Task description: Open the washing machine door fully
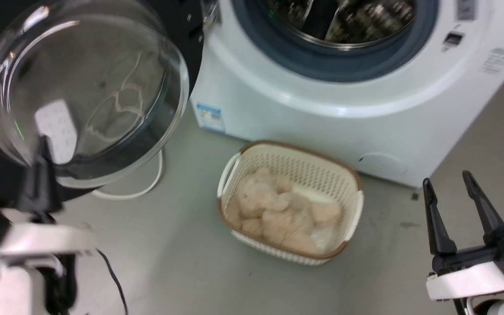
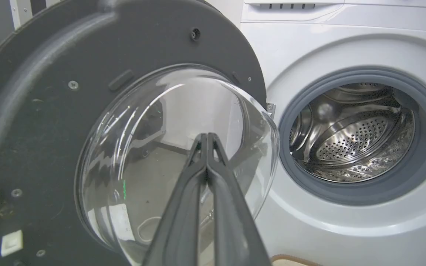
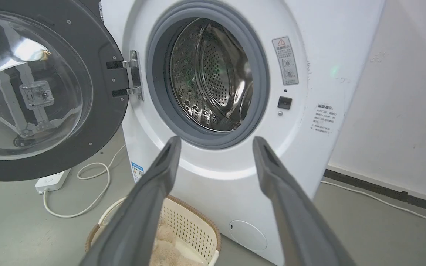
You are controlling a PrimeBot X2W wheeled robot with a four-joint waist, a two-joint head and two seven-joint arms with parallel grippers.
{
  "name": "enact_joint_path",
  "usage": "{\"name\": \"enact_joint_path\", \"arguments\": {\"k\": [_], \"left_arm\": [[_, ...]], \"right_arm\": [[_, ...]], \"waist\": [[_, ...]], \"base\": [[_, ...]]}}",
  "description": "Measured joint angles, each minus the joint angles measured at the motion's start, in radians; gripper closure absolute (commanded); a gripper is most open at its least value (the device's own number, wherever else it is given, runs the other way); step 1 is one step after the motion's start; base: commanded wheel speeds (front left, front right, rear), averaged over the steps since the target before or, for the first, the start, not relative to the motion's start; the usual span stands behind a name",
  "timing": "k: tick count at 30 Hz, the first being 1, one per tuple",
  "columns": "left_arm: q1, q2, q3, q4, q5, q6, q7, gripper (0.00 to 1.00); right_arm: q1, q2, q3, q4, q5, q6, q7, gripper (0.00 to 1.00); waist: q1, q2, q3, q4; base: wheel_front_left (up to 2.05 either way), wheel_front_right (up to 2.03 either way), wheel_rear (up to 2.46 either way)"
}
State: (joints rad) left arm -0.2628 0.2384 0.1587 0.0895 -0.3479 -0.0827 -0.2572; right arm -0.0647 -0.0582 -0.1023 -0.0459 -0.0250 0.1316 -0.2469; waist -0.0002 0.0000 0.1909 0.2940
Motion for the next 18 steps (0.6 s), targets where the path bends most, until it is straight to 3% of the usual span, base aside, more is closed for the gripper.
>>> {"name": "enact_joint_path", "arguments": {"k": [3, 5, 6, 12, 18], "left_arm": [[0.094, -0.027, -0.056, -0.052, 0.046, 0.0, 0.0, 1.0], [0.119, -0.03, -0.069, -0.061, 0.055, 0.0, 0.0, 0.52], [0.143, -0.036, -0.083, -0.071, 0.06, 0.0, 0.0, 0.0], [0.234, -0.064, -0.143, -0.094, 0.109, 0.019, 0.016, 0.0], [0.286, -0.081, -0.186, -0.096, 0.134, 0.029, 0.025, 0.0]], "right_arm": [[0.022, 0.004, 0.007, -0.005, 0.002, 0.0, -0.003, 0.0], [0.029, 0.004, 0.016, -0.004, 0.012, 0.0, -0.005, 0.0], [0.038, 0.004, 0.021, -0.004, 0.025, 0.0, -0.006, 0.0], [0.088, 0.005, 0.03, -0.006, 0.063, 0.0, -0.008, 0.0], [0.109, 0.005, 0.037, -0.007, 0.063, 0.0, -0.01, 0.0]], "waist": [[-0.0001, 0.0, -0.057, -0.045], [0.0, 0.0, -0.068, -0.059], [0.0, 0.0, -0.079, -0.075], [0.0, 0.0, -0.14, -0.175], [0.0, 0.0, -0.166, -0.232]], "base": [[0.0, 0.0, 0.0], [0.0, 0.0, 0.0], [0.0, 0.0, 0.0], [0.0, 0.0, 0.0], [0.0, 0.0, 0.0]]}}
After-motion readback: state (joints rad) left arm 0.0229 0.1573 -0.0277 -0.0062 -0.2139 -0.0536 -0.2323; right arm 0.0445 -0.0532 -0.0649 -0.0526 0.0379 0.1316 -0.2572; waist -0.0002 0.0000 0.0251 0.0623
